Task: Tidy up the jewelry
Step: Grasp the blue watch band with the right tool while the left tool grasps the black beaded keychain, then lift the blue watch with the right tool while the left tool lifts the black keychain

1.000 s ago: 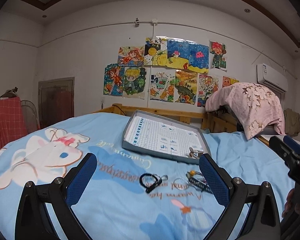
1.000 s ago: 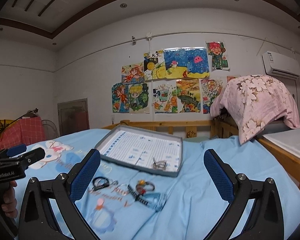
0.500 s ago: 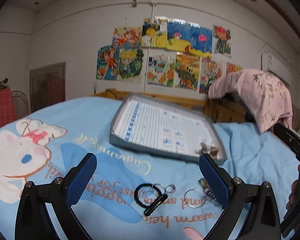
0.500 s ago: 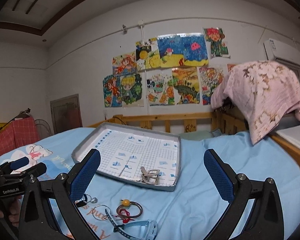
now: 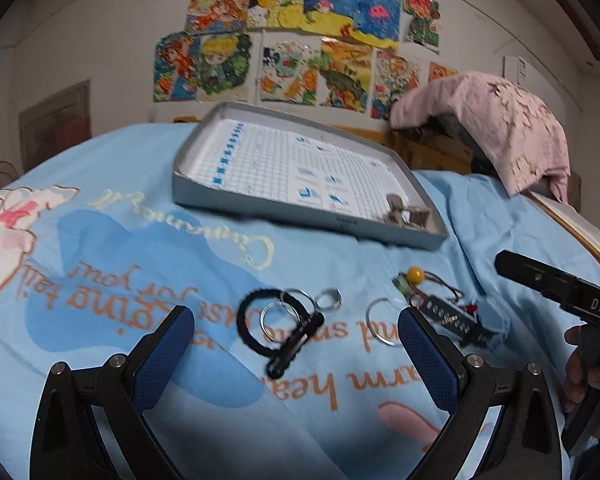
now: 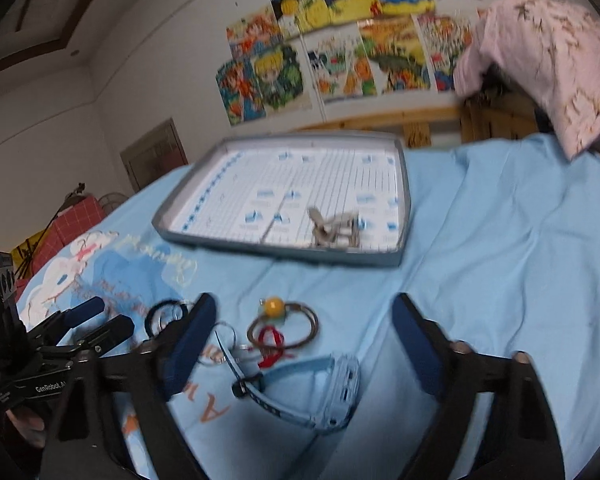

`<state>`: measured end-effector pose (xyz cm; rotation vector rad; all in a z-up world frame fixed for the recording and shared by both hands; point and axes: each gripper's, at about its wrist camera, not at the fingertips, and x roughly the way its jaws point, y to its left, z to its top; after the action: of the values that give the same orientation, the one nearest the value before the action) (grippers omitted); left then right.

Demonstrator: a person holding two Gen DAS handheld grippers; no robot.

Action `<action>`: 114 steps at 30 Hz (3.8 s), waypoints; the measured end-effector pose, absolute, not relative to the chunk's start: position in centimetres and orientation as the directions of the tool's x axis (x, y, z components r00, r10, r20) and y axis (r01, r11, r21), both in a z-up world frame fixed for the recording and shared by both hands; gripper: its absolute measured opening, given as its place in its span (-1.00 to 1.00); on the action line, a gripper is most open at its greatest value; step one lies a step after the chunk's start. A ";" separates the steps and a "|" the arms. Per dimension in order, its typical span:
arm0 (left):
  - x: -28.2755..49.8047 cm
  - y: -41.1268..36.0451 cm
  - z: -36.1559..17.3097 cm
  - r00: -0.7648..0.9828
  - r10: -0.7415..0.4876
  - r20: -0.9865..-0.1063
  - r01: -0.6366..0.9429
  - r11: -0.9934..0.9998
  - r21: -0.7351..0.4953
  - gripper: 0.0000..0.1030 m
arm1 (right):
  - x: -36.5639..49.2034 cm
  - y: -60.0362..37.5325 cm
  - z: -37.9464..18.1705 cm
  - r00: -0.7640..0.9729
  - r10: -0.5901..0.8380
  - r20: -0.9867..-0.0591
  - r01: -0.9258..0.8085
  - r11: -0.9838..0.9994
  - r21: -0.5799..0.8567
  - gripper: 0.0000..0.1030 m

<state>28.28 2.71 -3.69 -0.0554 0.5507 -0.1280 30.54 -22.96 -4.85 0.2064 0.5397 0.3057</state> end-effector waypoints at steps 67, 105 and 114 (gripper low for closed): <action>29.1 2.0 -6.6 0.735 -0.230 -0.637 0.189 0.973 -0.133 -0.76 | 30.4 -22.5 -7.2 0.750 0.240 -0.616 -0.116 0.965 0.234 -0.70; 27.7 2.1 -5.5 0.766 -0.307 -0.564 0.257 0.952 -0.168 -0.78 | 27.9 -20.9 -2.3 0.887 0.025 -0.461 -0.106 0.983 -0.150 -0.70; 25.7 1.2 -5.0 0.732 -0.307 -0.608 0.261 0.951 -0.167 -0.78 | 25.7 -20.7 -3.0 0.790 0.025 -0.612 -0.167 0.970 -0.176 -0.70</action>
<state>25.73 1.22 -4.99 -0.0719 0.6811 -0.3128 25.72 -20.73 -3.03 -0.2262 0.6527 0.1040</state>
